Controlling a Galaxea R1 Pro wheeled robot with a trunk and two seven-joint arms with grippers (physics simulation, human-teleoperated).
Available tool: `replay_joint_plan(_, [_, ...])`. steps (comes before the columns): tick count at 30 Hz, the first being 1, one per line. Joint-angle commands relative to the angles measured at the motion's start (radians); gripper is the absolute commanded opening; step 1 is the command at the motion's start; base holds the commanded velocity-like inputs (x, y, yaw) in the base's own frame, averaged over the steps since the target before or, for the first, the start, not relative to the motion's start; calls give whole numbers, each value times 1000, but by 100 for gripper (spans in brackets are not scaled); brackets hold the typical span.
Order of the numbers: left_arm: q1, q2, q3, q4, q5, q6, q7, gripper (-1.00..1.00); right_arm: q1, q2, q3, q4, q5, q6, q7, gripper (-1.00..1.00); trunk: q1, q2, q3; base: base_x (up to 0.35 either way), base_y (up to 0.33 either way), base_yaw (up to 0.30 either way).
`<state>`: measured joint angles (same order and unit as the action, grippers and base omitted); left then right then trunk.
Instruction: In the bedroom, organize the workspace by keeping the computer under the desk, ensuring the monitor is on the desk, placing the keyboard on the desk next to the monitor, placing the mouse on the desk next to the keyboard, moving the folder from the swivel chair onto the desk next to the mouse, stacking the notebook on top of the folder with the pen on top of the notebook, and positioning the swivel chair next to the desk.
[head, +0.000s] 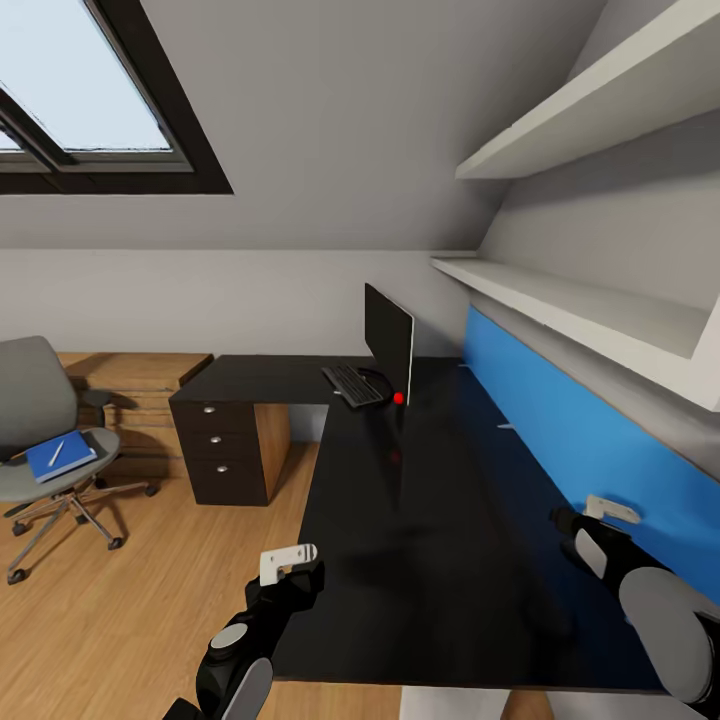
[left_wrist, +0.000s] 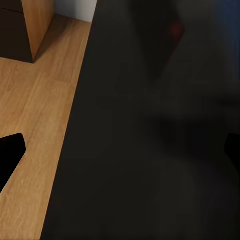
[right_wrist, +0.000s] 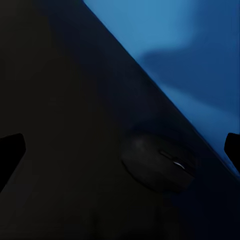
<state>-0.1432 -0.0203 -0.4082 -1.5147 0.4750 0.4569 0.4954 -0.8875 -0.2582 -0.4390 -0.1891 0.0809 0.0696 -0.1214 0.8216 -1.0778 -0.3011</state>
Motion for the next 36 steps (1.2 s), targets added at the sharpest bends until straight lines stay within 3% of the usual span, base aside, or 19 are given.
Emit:
replay_joint_plan(1, [0,1,-2,-1,9,2,9,100,-1,2,-4,1,7,5,-1,100,0,-1,-1,0,0,0])
replay_joint_plan(3, [2,1,-2,-1,9,2,9,100,-1,2,-5,4,2,5,-1,100,0,-1,-1,0,0,0])
replay_joint_plan(5, [15,7,-2,0,9,2,9,100,-1,0,-5,7,-42,5,-1,100,0,-1,-1,8,0,0])
replay_joint_plan(8, [18,16,-2,0,10,1,9,100,-1,0,-5,8,-69,5,-1,100,0,-1,-1,79,-13,0])
replay_joint_plan(14, [20,26,-1,0,10,2,8,100,-1,1,-4,8,-90,6,-2,100,0,-1,-1,132,-48,0])
replay_joint_plan(36, [21,28,-1,1,11,1,8,100,-1,4,-6,5,-95,34,-4,100,0,-1,-1,20,-17,0])
